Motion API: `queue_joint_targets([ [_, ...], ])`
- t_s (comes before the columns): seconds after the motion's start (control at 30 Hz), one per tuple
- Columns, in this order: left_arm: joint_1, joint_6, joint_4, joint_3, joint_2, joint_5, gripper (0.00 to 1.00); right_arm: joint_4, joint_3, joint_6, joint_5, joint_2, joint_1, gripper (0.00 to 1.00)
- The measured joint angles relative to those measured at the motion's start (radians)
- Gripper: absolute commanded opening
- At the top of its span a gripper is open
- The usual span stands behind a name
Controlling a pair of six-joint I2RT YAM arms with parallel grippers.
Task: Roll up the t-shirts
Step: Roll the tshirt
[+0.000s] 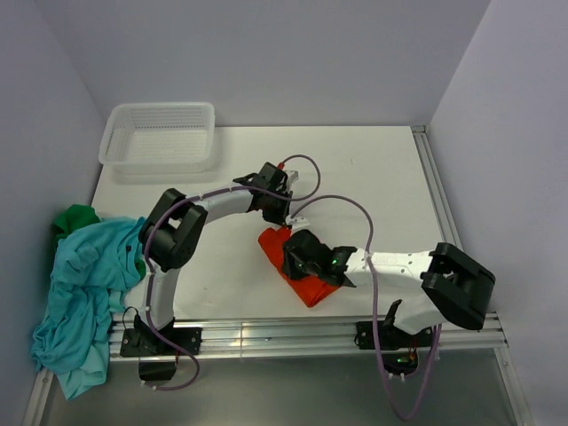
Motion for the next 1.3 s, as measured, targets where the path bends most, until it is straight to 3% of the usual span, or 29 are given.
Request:
queue_joint_targets([
  [0.3,0.010,0.001,-0.004,0.000,0.000,0.008,0.00,0.380,-0.205,0.049,-0.500,-0.011,-0.283,0.00],
  [0.57,0.016,0.005,-0.019,-0.001,-0.007,-0.014,0.07,0.786,-0.267,0.205,-0.911,0.253,-0.497,0.00],
  [0.67,0.021,0.006,-0.027,-0.015,-0.022,-0.043,0.28,0.990,-0.277,0.312,-1.041,0.399,-0.560,0.00],
  [0.7,0.024,0.004,-0.027,-0.023,-0.031,-0.048,0.40,1.059,-0.282,0.351,-1.075,0.445,-0.576,0.00],
  [0.8,0.034,0.003,-0.041,-0.042,-0.062,-0.092,0.55,1.223,-0.293,0.435,-1.139,0.543,-0.604,0.00],
  [0.97,0.058,-0.004,-0.065,-0.077,-0.108,-0.145,0.64,1.334,-0.301,0.490,-1.171,0.598,-0.618,0.00],
  [1.07,0.071,-0.027,-0.062,-0.132,-0.180,-0.151,0.78,1.332,-0.302,0.488,-1.171,0.597,-0.622,0.00],
  [1.13,0.079,-0.051,-0.062,-0.171,-0.250,-0.162,0.82,1.323,-0.302,0.482,-1.170,0.593,-0.623,0.00],
  [1.17,0.084,-0.065,-0.060,-0.190,-0.291,-0.169,0.97,1.315,-0.302,0.478,-1.170,0.589,-0.623,0.00],
  [1.3,0.098,-0.132,-0.028,-0.275,-0.467,-0.197,0.99,1.278,-0.301,0.459,-1.167,0.572,-0.624,0.00],
])
